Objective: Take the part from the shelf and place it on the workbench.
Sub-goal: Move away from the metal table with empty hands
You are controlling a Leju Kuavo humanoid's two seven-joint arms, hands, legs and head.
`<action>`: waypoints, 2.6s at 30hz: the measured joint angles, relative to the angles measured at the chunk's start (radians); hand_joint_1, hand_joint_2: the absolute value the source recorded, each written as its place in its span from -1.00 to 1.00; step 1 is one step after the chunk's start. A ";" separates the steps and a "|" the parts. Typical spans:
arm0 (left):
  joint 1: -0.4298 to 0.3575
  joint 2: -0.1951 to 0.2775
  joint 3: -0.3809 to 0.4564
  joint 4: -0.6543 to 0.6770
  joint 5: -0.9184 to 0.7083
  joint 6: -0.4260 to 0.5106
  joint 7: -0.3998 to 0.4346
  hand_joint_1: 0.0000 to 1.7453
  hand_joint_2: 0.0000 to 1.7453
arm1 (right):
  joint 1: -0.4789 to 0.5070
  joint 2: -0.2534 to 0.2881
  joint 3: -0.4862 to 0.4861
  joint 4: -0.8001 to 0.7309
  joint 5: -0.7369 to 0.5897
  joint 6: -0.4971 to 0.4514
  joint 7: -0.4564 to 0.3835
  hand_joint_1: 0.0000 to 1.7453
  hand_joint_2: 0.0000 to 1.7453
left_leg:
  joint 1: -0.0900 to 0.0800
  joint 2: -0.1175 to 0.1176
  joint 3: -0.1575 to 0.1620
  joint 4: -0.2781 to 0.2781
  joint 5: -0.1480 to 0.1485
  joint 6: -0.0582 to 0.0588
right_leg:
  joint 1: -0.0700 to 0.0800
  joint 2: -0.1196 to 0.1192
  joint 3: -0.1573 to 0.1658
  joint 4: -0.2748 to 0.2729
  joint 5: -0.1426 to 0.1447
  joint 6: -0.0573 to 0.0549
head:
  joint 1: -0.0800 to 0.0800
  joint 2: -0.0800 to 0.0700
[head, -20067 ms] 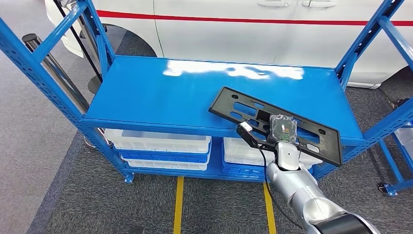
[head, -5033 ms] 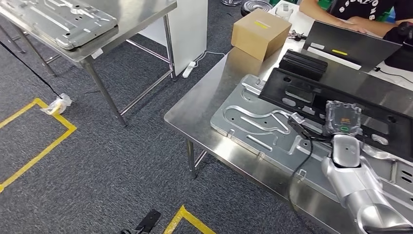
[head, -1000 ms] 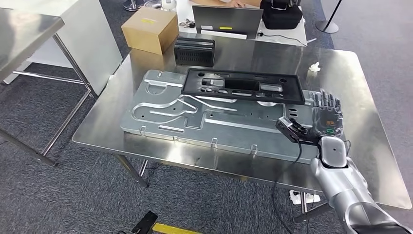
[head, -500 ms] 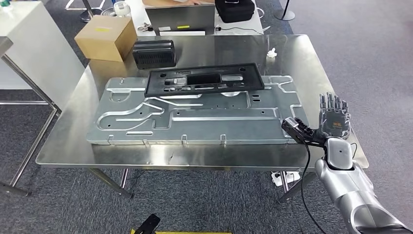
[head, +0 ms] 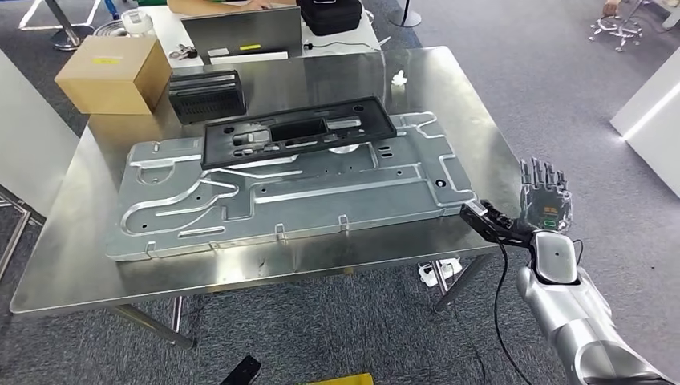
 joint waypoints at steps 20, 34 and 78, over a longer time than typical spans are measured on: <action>0.009 -0.001 0.000 0.000 -0.014 -0.003 0.002 -1.00 -1.00 | 0.022 0.019 0.000 -0.003 -0.011 0.011 -0.010 -1.00 -1.00 | -0.009 0.026 -0.118 0.279 -0.139 -0.044 | 0.009 -0.039 0.060 -0.062 0.015 -0.058 | 0.001 0.000; 0.021 0.000 0.015 0.000 -0.013 -0.005 -0.005 -1.00 -1.00 | 0.201 0.086 -0.037 -0.001 -0.217 0.016 -0.084 -1.00 -1.00 | -0.002 0.035 0.005 -0.012 0.003 0.002 | 0.007 -0.069 -0.073 0.187 -0.097 0.002 | 0.011 0.000; 0.057 0.020 0.127 0.004 -0.036 0.028 -0.022 -1.00 -1.00 | 0.736 0.289 -0.701 0.243 -0.783 0.378 0.179 -1.00 -1.00 | -0.004 0.042 -0.001 0.134 -0.141 -0.057 | 0.008 -0.083 0.113 -0.068 -0.030 -0.058 | 0.010 0.000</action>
